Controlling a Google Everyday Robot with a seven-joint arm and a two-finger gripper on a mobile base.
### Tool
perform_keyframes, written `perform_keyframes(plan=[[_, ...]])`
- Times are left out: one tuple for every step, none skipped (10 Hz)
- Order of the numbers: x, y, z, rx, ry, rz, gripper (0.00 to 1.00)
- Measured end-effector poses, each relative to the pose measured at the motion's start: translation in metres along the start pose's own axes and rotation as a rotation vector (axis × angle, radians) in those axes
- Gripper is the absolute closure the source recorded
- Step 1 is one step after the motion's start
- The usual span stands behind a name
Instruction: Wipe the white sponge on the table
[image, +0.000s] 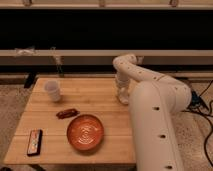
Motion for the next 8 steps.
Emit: perform_keyframes(plan=[[0.010, -0.005, 0.001, -0.007, 0.006, -0.004, 1.00], [0.022, -0.014, 0.002, -0.006, 0.013, -0.009, 1.00], [0.032, -0.023, 0.002, -0.003, 0.020, -0.017, 1.00], [0.033, -0.027, 0.002, -0.001, 0.019, -0.023, 1.00], [0.033, -0.026, 0.002, 0.000, 0.020, -0.021, 1.00], [0.033, -0.027, 0.002, 0.000, 0.019, -0.024, 1.00], [0.033, -0.029, 0.002, -0.002, 0.020, -0.033, 1.00], [0.034, -0.035, 0.002, -0.001, 0.023, -0.057, 1.00]])
